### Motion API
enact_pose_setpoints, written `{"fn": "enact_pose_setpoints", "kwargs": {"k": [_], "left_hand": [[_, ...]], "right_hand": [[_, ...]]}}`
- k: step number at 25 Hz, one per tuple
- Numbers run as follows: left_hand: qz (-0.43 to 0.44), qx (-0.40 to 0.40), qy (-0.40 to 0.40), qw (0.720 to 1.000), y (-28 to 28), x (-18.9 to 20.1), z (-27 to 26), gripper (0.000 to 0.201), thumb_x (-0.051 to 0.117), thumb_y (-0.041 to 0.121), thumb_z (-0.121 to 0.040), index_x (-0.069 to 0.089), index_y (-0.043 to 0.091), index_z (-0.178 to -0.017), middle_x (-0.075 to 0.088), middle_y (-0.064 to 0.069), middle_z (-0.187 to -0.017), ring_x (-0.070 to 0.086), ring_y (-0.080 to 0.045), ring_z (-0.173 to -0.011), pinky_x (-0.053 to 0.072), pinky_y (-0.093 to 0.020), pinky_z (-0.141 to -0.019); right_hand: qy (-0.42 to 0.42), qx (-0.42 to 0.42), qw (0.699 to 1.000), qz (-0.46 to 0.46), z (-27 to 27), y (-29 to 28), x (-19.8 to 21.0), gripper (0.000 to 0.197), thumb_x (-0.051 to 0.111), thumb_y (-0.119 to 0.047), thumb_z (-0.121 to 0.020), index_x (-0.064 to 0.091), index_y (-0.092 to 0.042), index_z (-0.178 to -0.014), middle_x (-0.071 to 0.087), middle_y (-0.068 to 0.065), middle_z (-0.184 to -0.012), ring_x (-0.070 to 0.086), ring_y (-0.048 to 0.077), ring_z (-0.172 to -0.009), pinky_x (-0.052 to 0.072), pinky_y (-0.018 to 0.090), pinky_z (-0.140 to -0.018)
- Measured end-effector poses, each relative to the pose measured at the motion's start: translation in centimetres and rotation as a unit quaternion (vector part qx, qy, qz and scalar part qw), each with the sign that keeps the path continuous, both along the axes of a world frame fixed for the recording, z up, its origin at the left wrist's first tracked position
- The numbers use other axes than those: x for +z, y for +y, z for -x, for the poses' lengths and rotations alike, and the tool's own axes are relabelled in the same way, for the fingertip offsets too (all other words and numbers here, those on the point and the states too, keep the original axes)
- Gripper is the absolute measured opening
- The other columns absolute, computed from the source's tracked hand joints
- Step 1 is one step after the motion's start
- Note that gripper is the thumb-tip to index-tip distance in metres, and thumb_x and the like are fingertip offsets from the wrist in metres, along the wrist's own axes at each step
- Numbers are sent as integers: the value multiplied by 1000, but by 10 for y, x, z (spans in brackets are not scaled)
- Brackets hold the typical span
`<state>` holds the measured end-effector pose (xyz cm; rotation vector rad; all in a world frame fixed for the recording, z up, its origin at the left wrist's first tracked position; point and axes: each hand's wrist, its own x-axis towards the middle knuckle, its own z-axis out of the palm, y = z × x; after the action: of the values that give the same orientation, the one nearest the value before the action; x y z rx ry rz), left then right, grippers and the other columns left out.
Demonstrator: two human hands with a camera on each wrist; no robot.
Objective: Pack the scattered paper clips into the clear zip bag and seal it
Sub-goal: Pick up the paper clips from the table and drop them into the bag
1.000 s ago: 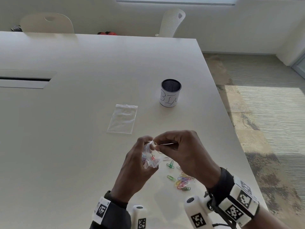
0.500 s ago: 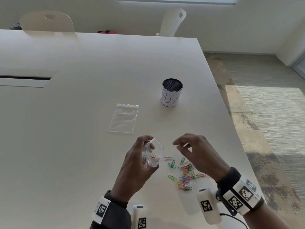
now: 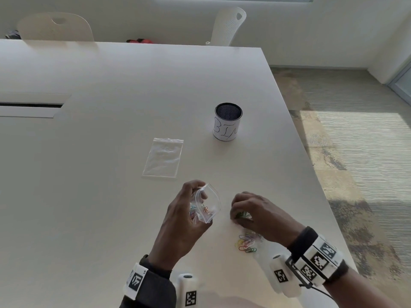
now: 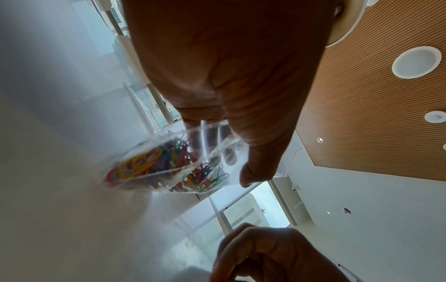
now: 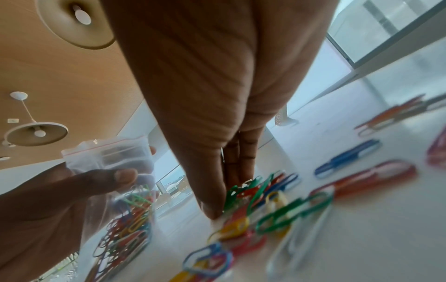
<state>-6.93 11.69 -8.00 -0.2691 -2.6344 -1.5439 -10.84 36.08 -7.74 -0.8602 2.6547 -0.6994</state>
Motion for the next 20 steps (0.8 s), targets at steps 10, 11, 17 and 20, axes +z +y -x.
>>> {"fn": "enact_pose_setpoints", "kwargs": {"k": [10,11,17,20], "left_hand": [[0,-7,-5,1000,2,-1,2,65,87,10,-79,52,33,-128,63,16,-108,64,-9,-94,49,-8,-70],[2,-7,-6,1000,2,-1,2,65,87,10,-78,52,33,-128,63,16,-108,64,-9,-95,49,-8,-70],[8,-12,-7,1000,3,-2,3,67,86,8,-78,51,33,-128,63,16,-108,64,-8,-95,48,-8,-69],[11,-11,-4,1000,2,-2,3,66,86,9,-78,51,33,-129,63,16,-108,64,-9,-94,48,-8,-69]], "right_hand": [[-13,-9,994,-110,-14,27,13,49,74,-48,-89,61,-40,-136,49,-15,-138,51,2,-121,48,19,-99],[-9,-14,996,-93,-14,24,11,39,73,-42,-93,65,-37,-131,53,-14,-134,53,3,-120,49,19,-98],[48,-16,994,-95,-12,10,-4,11,59,-26,-104,69,-24,-101,61,-8,-109,62,12,-97,56,32,-81],[71,-16,992,-106,-10,5,-4,15,57,-19,-104,67,-20,-94,62,-5,-98,62,14,-85,56,34,-74]]}}
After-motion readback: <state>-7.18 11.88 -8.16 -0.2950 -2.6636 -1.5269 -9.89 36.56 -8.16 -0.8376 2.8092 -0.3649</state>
